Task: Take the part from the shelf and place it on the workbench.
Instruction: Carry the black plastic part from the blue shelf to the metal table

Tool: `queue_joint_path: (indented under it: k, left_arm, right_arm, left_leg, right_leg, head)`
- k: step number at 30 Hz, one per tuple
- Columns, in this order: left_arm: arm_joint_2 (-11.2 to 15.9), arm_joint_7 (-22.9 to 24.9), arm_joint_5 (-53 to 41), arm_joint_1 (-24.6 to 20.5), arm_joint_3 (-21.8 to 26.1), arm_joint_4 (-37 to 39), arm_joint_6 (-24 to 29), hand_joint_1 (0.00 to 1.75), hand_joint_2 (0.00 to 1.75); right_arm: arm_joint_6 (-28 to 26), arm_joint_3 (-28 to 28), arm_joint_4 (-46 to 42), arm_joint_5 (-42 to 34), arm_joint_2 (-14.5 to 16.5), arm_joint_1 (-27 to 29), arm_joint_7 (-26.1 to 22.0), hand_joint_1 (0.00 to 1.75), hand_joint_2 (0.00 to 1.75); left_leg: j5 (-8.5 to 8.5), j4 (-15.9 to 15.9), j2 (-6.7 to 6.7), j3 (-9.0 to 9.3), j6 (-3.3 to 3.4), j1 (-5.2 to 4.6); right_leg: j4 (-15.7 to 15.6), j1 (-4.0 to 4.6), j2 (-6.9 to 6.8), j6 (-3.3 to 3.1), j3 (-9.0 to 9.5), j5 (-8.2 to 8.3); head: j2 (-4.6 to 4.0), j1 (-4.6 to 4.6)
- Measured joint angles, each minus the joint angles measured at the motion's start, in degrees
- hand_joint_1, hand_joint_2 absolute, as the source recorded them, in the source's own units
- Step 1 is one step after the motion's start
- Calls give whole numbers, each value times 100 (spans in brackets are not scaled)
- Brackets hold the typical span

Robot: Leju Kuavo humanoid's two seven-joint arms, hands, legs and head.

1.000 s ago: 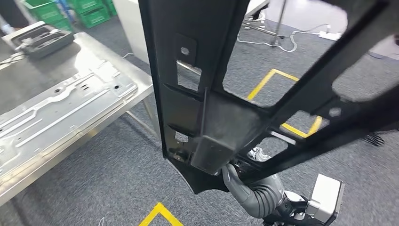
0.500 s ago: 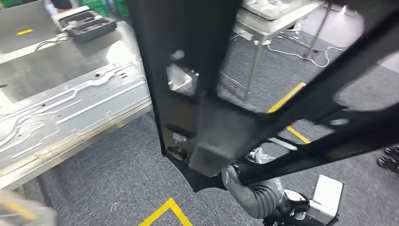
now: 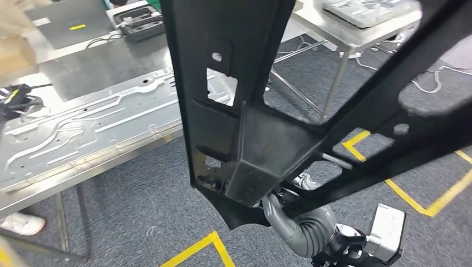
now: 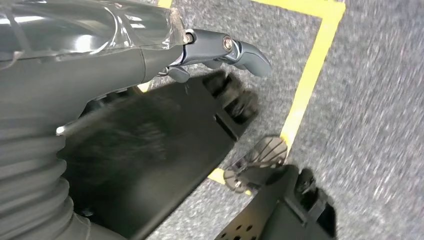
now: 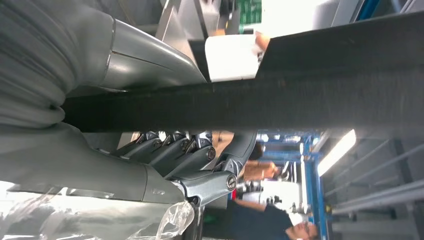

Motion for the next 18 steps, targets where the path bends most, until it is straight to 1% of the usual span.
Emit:
queue_joint_path:
  k: [1, 2, 3, 4, 5, 6, 7, 8, 9, 10, 11, 12, 13, 14, 15, 16, 17, 18]
  left_arm:
    - [1, 1, 9, 0, -1, 0, 37, 0, 175]
    - [1, 8, 17, 0, -1, 0, 57, 0, 175]
    - [3, 15, 24, 1, -1, 0, 69, 0, 175]
    - [6, 28, 30, -1, -1, 0, 76, 0, 175]
    - [9, 40, 34, -4, 0, 0, 83, 0, 175]
    - [11, 49, 39, -10, 0, 0, 90, 0, 175]
    - [13, 57, 42, -16, 0, 0, 96, 0, 175]
    - [14, 59, 46, -19, 0, 0, 99, 0, 175]
    - [15, 61, 51, -18, 0, 0, 102, 0, 175]
    - [18, 61, 55, -12, 0, 0, 103, 0, 175]
    - [20, 62, 57, -5, 0, 0, 102, 0, 175]
    - [22, 62, 57, -6, 0, 0, 99, 0, 175]
    - [23, 67, 55, -13, 0, 0, 96, 0, 175]
    - [23, 79, 49, -24, 0, 0, 93, 0, 175]
    - [23, 93, 45, -34, 0, 0, 90, 0, 175]
    - [22, 107, 41, -36, 0, 0, 87, 0, 175]
    - [23, 116, 39, -29, 0, 0, 86, 0, 175]
    - [25, 119, 40, -20, 0, 0, 86, 0, 175]
  right_arm:
    - [0, 2, 1, -2, 0, 4, -5, 175, 175]
    - [0, 5, 1, -4, 0, 7, -11, 175, 175]
    - [1, 7, 1, -11, 1, 8, -22, 175, 175]
    - [2, 9, 1, -24, 4, 7, -38, 175, 175]
    - [3, 10, 1, -36, 7, 6, -57, 175, 175]
    - [5, 10, 1, -47, 10, 5, -76, 175, 175]
    - [10, 10, 1, -54, 13, 5, -88, 175, 175]
    - [15, 11, 1, -55, 15, 1, -95, 175, 175]
    - [22, 11, 1, -55, 22, -7, -99, 175, 175]
    - [28, 11, 1, -55, 33, -15, -101, 175, 175]
    - [33, 12, 1, -56, 42, -20, -103, 175, 175]
    - [36, 12, 2, -56, 50, -24, -105, 175, 175]
    - [38, 12, 3, -57, 51, -22, -108, 175, 175]
    - [40, 13, 4, -58, 50, -18, -109, 175, 175]
    - [44, 14, 6, -58, 50, -13, -110, 175, 175]
    - [49, 15, 9, -59, 50, -7, -111, 175, 175]
    - [53, 16, 13, -60, 50, -2, -110, 175, 175]
    - [57, 17, 19, -60, 50, 0, -110, 175, 175]
  left_leg:
    - [-83, 314, 29, -181, -16, 15]
    - [-59, 417, 42, -259, -24, 26]
    - [82, 249, 65, -196, -24, 33]
    - [297, -140, 124, -13, -10, 31]
    - [508, -616, 261, 221, 18, 17]
    - [665, -1022, 378, 422, 53, -10]
    - [746, -1282, 468, 545, 89, -38]
    - [756, -1385, 505, 583, 122, -66]
    - [746, -1394, 445, 573, 150, -85]
    - [753, -1419, 381, 585, 187, -73]
    - [763, -1452, 311, 610, 221, -59]
    - [779, -1484, 246, 641, 256, -39]
    - [793, -1512, 181, 674, 287, -14]
    - [791, -1518, 115, 684, 305, -11]
    - [788, -1515, 47, 687, 323, -11]
    - [783, -1513, -32, 692, 331, -13]
    - [776, -1510, -118, 701, 335, -14]
    - [768, -1505, -208, 716, 332, -11]
  right_leg:
    - [0, 2, -65, -4, 8, -14]
    - [0, 2, -131, -2, 21, -30]
    - [0, 2, -197, 6, 45, -49]
    - [0, 2, -266, 19, 80, -74]
    - [-1, 6, -329, 37, 120, -100]
    - [0, 18, -387, 65, 154, -130]
    - [-2, 30, -434, 93, 180, -155]
    - [-8, 42, -481, 124, 200, -175]
    - [-22, 50, -534, 156, 221, -190]
    - [-36, 43, -561, 189, 246, -206]
    - [-9, 33, -493, 219, 261, -243]
    - [111, 24, -361, 241, 227, -327]
    - [360, 14, -192, 256, 120, -467]
    - [736, 14, -26, 261, -65, -644]
    - [1163, 17, 54, 267, -299, -815]
    - [1524, 19, 87, 276, -517, -918]
    - [1710, 21, 99, 283, -661, -905]
    - [1655, 18, 107, 289, -690, -765]
  head:
    - [0, -2]
    - [0, -2]
    - [0, -3]
    - [0, -2]
    - [0, -2]
    - [0, -1]
    - [0, 1]
    - [0, 3]
    - [0, 3]
    - [0, 4]
    - [0, 8]
    - [0, 13]
    - [0, 22]
    - [0, 30]
    - [0, 35]
    - [0, 39]
    - [0, 39]
    - [0, 40]
